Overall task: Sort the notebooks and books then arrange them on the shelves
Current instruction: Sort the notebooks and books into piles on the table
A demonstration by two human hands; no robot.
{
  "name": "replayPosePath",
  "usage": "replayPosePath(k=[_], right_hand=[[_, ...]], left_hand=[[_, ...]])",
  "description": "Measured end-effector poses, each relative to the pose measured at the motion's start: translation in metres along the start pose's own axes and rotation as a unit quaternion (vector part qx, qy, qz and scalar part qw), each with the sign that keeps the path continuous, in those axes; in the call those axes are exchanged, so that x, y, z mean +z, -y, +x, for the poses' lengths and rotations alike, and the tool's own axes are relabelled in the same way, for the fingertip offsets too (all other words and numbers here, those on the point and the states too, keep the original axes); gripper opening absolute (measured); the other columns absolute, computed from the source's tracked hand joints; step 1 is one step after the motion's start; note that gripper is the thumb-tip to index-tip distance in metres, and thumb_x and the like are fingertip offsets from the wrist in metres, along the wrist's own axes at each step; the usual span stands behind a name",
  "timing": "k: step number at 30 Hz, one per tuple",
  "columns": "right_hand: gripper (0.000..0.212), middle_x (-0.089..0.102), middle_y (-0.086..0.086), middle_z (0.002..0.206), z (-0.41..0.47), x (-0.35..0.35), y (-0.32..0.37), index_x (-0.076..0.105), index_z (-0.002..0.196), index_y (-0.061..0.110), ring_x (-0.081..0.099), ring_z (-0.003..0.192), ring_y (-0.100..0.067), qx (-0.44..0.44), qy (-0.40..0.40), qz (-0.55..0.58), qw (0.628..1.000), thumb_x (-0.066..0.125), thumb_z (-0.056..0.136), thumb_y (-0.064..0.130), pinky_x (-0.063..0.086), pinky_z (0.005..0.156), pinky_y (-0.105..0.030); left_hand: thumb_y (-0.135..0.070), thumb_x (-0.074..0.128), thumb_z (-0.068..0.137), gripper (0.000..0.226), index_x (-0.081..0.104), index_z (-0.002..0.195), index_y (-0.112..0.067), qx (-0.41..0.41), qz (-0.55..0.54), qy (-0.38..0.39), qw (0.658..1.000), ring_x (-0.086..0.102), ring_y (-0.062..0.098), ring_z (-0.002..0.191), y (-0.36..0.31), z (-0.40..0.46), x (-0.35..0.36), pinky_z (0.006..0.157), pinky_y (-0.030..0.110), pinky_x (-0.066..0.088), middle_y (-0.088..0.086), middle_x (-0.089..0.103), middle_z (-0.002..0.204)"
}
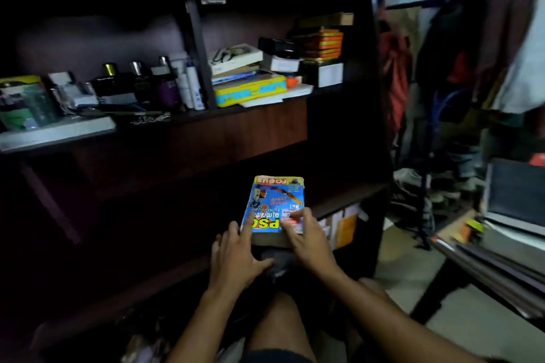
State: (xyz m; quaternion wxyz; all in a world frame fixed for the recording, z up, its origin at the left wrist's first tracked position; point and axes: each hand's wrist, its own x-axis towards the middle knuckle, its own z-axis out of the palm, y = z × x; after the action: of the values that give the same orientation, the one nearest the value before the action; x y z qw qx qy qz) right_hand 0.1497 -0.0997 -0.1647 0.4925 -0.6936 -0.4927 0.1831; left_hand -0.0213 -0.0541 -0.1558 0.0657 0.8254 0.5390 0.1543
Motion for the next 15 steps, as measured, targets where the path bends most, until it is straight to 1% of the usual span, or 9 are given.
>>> replayPosePath(k=[2, 3, 4, 5, 7, 10, 12, 13, 15], right_hand=[[0.025, 0.065, 0.003, 0.104, -0.020, -0.020, 0.003, 0.053, 0.101, 0.027, 0.064, 0.101, -0.020, 0.098, -0.037, 0.090, 0.990, 0.071, 0.089, 0.039, 0.053, 0.090, -0.039], [0.022, 0.065, 0.003, 0.102, -0.025, -0.030, 0.006, 0.056, 0.101, 0.026, 0.064, 0.102, -0.022, 0.123, -0.050, 0.106, 0.985, 0.072, 0.088, 0.032, 0.053, 0.091, -0.040], [0.019, 0.066, 0.002, 0.102, -0.031, -0.048, 0.008, 0.060, 0.102, 0.025, 0.064, 0.103, -0.022, 0.127, -0.060, 0.100, 0.985, 0.072, 0.087, 0.028, 0.052, 0.091, -0.037], [0.019, 0.068, 0.002, 0.104, -0.035, -0.070, 0.012, 0.064, 0.104, 0.024, 0.065, 0.101, -0.020, 0.114, -0.067, 0.092, 0.987, 0.071, 0.087, 0.025, 0.052, 0.089, -0.031], [0.017, 0.070, 0.003, 0.100, -0.041, -0.118, 0.027, 0.070, 0.104, 0.022, 0.065, 0.092, -0.016, 0.078, -0.075, 0.074, 0.991, 0.070, 0.087, 0.020, 0.049, 0.075, -0.018], [0.012, 0.072, 0.007, 0.096, -0.061, -0.202, 0.045, 0.075, 0.100, 0.019, 0.061, 0.075, 0.003, 0.027, -0.116, 0.052, 0.992, 0.069, 0.090, 0.015, 0.045, 0.068, -0.015], [0.014, 0.072, 0.008, 0.091, -0.082, -0.256, 0.052, 0.076, 0.102, 0.018, 0.056, 0.063, 0.009, 0.010, -0.164, 0.063, 0.984, 0.067, 0.092, 0.012, 0.043, 0.063, -0.014], [0.015, 0.072, 0.009, 0.091, -0.094, -0.280, 0.054, 0.076, 0.102, 0.018, 0.056, 0.064, 0.009, 0.001, -0.189, 0.068, 0.980, 0.067, 0.093, 0.011, 0.043, 0.063, -0.013], [0.014, 0.073, 0.012, 0.095, -0.118, -0.325, 0.054, 0.076, 0.100, 0.019, 0.061, 0.075, 0.009, -0.014, -0.242, 0.055, 0.969, 0.067, 0.093, 0.011, 0.045, 0.071, -0.013]], left_hand=[[-0.047, 0.085, 0.067, 0.092, 0.045, 0.146, -0.025, 0.044, -0.002, -0.021, 0.999, 0.063, 0.029, 0.102, -0.020, -0.025, 0.013, 0.077, 0.043, 0.054, 0.005, 0.054, 0.115], [-0.042, 0.087, 0.065, 0.083, 0.053, 0.138, -0.024, 0.057, -0.019, -0.039, 0.997, 0.065, 0.029, 0.093, -0.027, -0.037, 0.016, 0.062, 0.040, 0.054, 0.004, 0.056, 0.107], [-0.042, 0.086, 0.065, 0.076, 0.056, 0.132, -0.024, 0.084, -0.037, -0.066, 0.994, 0.066, 0.028, 0.086, -0.039, -0.048, 0.015, 0.051, 0.037, 0.052, 0.003, 0.057, 0.101], [-0.045, 0.079, 0.068, 0.069, 0.056, 0.129, -0.025, 0.118, -0.052, -0.096, 0.987, 0.066, 0.027, 0.081, -0.053, -0.056, 0.011, 0.046, 0.035, 0.050, 0.002, 0.057, 0.098], [-0.053, 0.060, 0.071, 0.063, 0.054, 0.128, -0.026, 0.176, -0.078, -0.158, 0.968, 0.064, 0.024, 0.078, -0.082, -0.060, -0.002, 0.043, 0.034, 0.049, 0.001, 0.058, 0.097], [-0.058, 0.053, 0.072, 0.066, 0.053, 0.130, -0.028, 0.251, -0.106, -0.225, 0.936, 0.059, 0.022, 0.082, -0.151, -0.061, -0.029, 0.046, 0.035, 0.051, 0.001, 0.057, 0.099], [-0.057, 0.058, 0.071, 0.067, 0.053, 0.132, -0.030, 0.293, -0.127, -0.238, 0.917, 0.058, 0.024, 0.081, -0.203, -0.069, -0.047, 0.050, 0.036, 0.052, 0.001, 0.055, 0.095], [-0.055, 0.065, 0.071, 0.066, 0.056, 0.132, -0.029, 0.312, -0.133, -0.243, 0.909, 0.059, 0.026, 0.079, -0.227, -0.074, -0.055, 0.051, 0.037, 0.052, 0.001, 0.055, 0.093], [-0.047, 0.084, 0.066, 0.070, 0.064, 0.130, -0.027, 0.348, -0.135, -0.238, 0.897, 0.060, 0.026, 0.075, -0.272, -0.085, -0.066, 0.051, 0.036, 0.050, 0.001, 0.055, 0.089]])
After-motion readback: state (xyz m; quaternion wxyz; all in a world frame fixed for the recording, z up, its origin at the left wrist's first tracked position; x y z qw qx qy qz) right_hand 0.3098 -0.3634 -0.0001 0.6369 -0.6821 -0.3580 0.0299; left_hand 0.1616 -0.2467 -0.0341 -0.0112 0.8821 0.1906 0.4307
